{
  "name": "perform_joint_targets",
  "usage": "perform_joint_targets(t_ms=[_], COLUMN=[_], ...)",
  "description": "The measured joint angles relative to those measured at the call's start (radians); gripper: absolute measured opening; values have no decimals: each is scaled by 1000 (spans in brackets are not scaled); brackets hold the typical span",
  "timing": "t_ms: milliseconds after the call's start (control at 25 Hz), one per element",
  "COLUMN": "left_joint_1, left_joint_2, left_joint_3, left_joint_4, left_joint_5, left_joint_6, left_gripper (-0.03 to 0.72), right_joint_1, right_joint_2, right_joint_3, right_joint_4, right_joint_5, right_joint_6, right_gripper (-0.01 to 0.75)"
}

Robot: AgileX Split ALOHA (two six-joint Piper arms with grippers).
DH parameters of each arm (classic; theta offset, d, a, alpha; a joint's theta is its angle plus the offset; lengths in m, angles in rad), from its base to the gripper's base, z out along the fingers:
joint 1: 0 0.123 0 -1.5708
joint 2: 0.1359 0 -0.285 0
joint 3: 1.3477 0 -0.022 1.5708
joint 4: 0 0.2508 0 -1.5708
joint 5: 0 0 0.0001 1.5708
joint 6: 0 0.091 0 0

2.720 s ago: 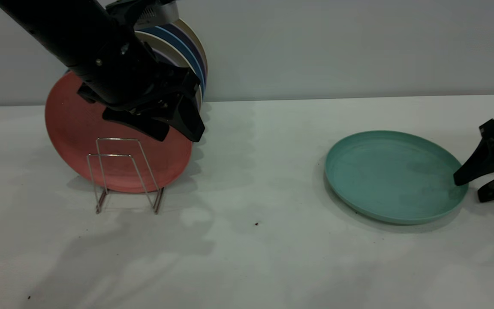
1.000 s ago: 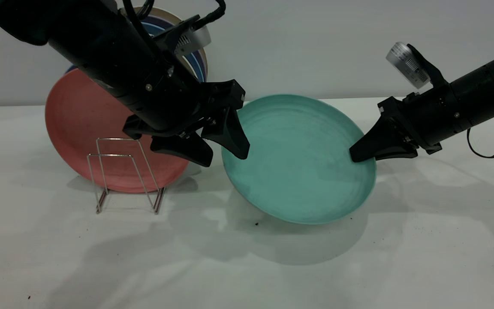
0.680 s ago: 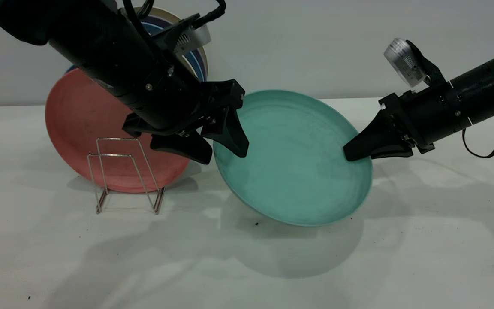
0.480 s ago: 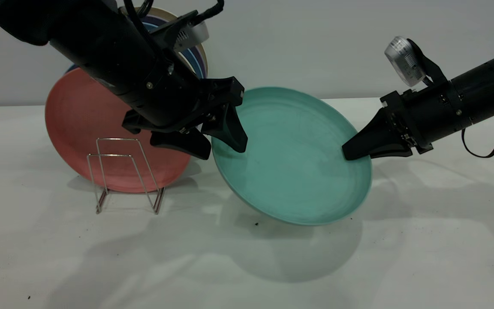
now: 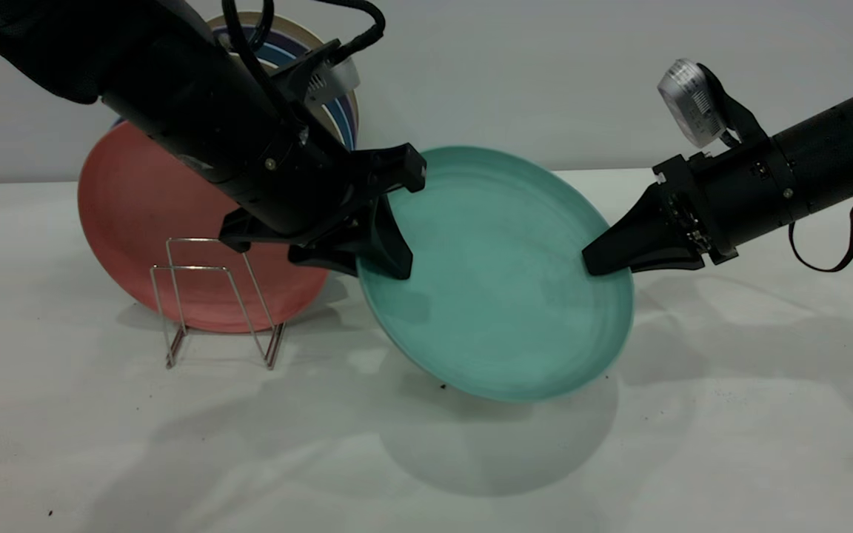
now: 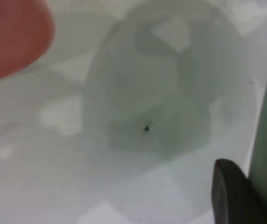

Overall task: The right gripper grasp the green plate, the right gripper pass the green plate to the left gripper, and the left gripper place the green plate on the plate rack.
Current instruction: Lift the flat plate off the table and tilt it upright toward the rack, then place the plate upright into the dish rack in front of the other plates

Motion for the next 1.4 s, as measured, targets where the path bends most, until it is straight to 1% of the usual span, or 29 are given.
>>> perform_joint_targets(t_ms=[40,80,160,240,360,480,560,680,720,840,1000,1080,1200,1280,1400], left_joint_1=[0,0,0,0,0,1,8,35,51,107,192,231,285,318,355], left_joint_2=[0,0,0,0,0,0,-4,-37,-58,-165,-322,-388,-462,-492,-503], left_joint_3=[0,-1,-1,-1,-1,-1,-1,-1,-1,-1,-1,-1,-1,0,1], left_joint_4=[-4,-4,-6,-6,1,3,7,42,66,152,296,374,472,522,555], left_joint_5=[0,0,-1,-2,-7,-14,-11,20,34,81,148,180,205,215,217], left_joint_6=[0,1,5,18,45,68,79,118,135,165,224,269,351,427,572], left_gripper=[80,79,79,79,79,79,79,79,79,79,79,79,79,79,79], right_joint_1=[0,0,0,-1,-15,-67,-112,-166,-176,-186,-170,-156,-136,-123,-119], right_joint_2=[0,0,0,0,-15,-75,-127,-219,-243,-320,-431,-492,-591,-665,-774], right_joint_3=[0,0,0,0,0,0,0,0,0,0,4,5,13,37,122], right_joint_4=[0,-1,0,1,1,1,2,-4,-16,-72,-232,-324,-417,-443,-448], right_joint_5=[-2,-2,0,4,16,38,66,123,139,152,167,172,182,186,191], right_joint_6=[-2,-2,-1,7,18,21,26,65,84,125,232,296,379,411,422], right_gripper=[42,60,117,214,383,535,600,614,606,551,481,459,441,439,438])
